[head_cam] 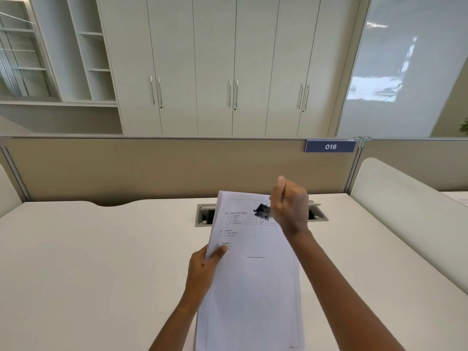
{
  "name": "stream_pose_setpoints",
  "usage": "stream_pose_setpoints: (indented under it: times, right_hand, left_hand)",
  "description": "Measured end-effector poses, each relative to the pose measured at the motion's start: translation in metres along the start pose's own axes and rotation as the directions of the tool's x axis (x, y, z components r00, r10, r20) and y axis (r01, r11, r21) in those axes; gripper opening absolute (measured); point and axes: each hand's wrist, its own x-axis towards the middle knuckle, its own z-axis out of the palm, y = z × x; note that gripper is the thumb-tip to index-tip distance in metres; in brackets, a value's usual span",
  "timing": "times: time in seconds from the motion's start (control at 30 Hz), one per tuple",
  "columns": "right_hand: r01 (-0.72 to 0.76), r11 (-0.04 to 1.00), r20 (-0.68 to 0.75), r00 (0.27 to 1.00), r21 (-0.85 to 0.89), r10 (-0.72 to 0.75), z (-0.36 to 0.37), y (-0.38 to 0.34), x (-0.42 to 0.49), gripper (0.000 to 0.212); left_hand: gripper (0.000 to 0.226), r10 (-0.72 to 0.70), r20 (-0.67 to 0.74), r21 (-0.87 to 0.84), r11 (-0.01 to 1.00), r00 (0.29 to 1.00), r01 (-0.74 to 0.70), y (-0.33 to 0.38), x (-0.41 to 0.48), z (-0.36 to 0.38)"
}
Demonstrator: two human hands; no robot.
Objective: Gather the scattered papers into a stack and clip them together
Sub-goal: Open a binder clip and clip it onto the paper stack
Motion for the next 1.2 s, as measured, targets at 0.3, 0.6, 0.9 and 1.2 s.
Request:
stream_pose_setpoints:
  times: [0.3, 0.6, 0.9, 1.2]
  right_hand:
    - [0.317, 0.947, -0.133, 0.938, -0.057, -0.322, -0.01, -0.024, 0.044, 0.041]
    - [0.401, 0.915, -0.178, 0.897, -0.052, -0.403, -0.013, -0.03, 0.044, 0.054]
    - [0.467, 0.884, -0.117, 0.877, -0.021, -0.466, -0.017, -0.04, 0.046, 0.051]
    - [0.503, 0.863, -0.103, 0.862, 0.043, -0.497, -0.02, -0.053, 0.044, 0.06]
  left_hand:
    - [0.017, 0.132, 0.005, 0.084, 0.988, 0.991, -0.132, 0.006, -0.013, 0.011]
    - [0.006, 0.235, 0.007, 0.202, 0.952, 0.972, -0.231, 0.009, -0.016, 0.013]
    - [0.05, 0.27, -0.035, 0.271, 0.929, 0.962, -0.251, 0.011, -0.018, 0.008]
    - [0.079, 0.364, -0.048, 0.261, 0.903, 0.93, -0.34, 0.02, -0.018, 0.006]
